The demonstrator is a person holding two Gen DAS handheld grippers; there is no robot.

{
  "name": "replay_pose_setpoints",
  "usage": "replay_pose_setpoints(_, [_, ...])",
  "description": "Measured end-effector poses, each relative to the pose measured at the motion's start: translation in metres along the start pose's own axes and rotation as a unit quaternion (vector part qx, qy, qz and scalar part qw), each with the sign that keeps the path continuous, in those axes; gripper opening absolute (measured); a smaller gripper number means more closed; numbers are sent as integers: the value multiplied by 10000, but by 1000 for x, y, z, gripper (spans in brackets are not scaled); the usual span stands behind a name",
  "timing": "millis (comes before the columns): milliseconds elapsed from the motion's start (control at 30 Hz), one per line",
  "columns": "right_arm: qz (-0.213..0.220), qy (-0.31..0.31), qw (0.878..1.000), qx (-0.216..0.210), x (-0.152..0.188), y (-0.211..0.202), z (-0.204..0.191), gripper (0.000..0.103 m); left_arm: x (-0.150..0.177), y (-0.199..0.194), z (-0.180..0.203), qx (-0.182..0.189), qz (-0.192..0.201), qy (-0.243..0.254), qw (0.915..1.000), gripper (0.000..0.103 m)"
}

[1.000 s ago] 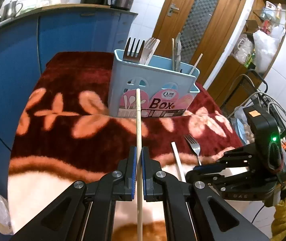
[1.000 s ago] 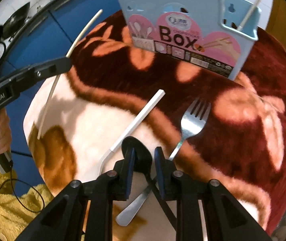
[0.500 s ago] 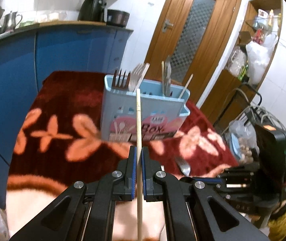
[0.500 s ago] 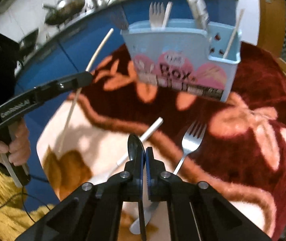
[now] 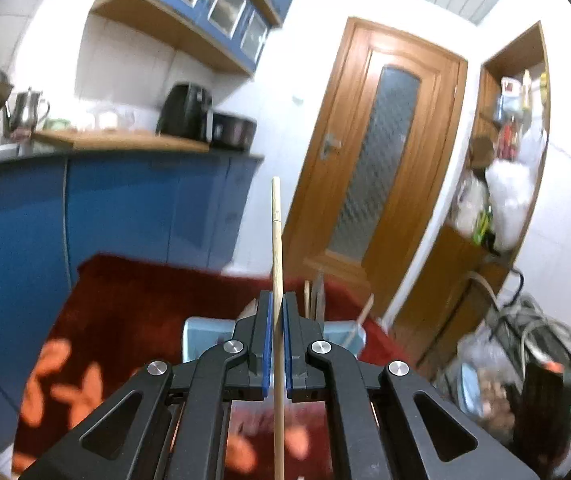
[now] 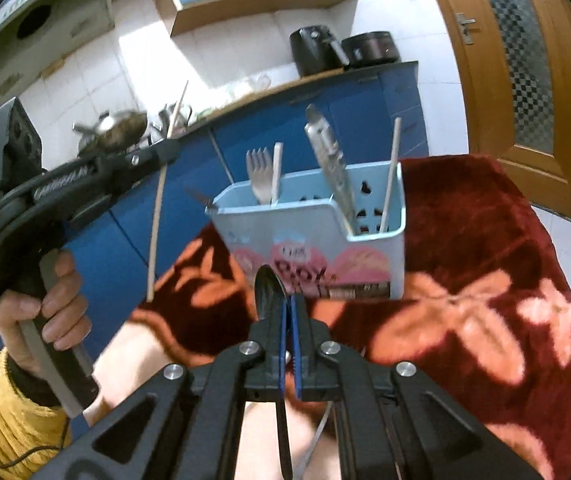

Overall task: Organize utensils
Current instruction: 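Lower the chopstick into the blue box with the left tool while the right tool inserts the black spoon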

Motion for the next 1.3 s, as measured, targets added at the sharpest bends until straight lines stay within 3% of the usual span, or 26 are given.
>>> replay_pose_setpoints(233, [314, 166, 9994, -46, -10, 7, 15, 4, -16, 33, -3, -283, 733, 319, 9964, 5])
replay_pose_setpoints(433, [579, 333, 9977, 65, -27, 12, 31, 4, -8, 58, -25, -606, 854, 306, 9940, 5])
replay_pose_setpoints(800, [1260, 511, 9904, 244, -69, 21, 35, 4, -11, 50, -19, -920, 1528, 737, 9812, 5])
replay_pose_setpoints(933, [1908, 511, 9798, 329, -85, 29, 32, 4, -4, 59, -16, -1264, 1563, 935, 9751, 5])
replay_pose_setpoints(1200, [2602, 156, 9607, 952, -92, 67, 22, 4, 10, 64, -25, -1468, 1587, 941, 9718, 5])
replay_pose_setpoints(1300, [2509, 93, 9634, 945, -86, 77, 24, 4, 13, 63, -28, -1473, 1614, 903, 9716, 5])
Point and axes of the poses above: each gripper's, at about its wrist camera, not at the fingertips, and y roughly the way its jaws point, z to its right, x to its underside, the point moved 3 cm from there along y, roughly the way its jaws point, and after that the axes turned 13 degrees about x, right-handed, at the moved point
